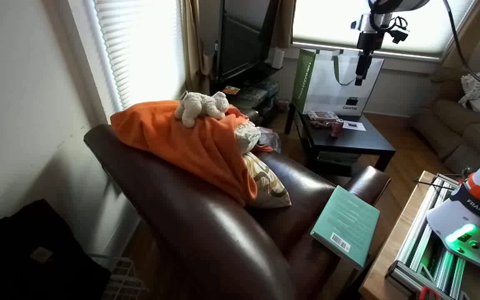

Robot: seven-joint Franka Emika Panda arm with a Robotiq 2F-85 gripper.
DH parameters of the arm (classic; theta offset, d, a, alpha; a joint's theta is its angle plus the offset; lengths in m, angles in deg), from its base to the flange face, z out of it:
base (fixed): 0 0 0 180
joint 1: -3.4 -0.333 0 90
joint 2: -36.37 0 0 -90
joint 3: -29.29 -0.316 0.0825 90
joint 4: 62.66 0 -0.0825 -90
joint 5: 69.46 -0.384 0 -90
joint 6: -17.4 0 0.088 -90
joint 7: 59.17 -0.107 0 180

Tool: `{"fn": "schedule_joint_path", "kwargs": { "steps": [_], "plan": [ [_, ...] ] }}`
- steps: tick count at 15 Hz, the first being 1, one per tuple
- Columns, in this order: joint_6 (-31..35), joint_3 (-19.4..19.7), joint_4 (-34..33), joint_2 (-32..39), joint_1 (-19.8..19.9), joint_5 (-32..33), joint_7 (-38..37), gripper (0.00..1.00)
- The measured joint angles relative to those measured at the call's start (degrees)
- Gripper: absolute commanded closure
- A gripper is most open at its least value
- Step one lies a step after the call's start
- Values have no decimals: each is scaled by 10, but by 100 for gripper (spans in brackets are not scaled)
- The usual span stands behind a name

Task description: Move the fluffy to the armrest on the left

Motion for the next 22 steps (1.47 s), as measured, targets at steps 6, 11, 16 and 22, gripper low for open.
{"fn": "schedule_joint_path", "kwargs": {
  "steps": [6,11,16,22],
  "plan": [
    [0,-21,0,3,0,-4,4,0],
    [5,-98,2,26,-43,-55,59,0],
    [98,-184,-16,43,-103,-84,74,0],
    [230,-224,-110,114,-124,-133,132,0]
  ]
}}
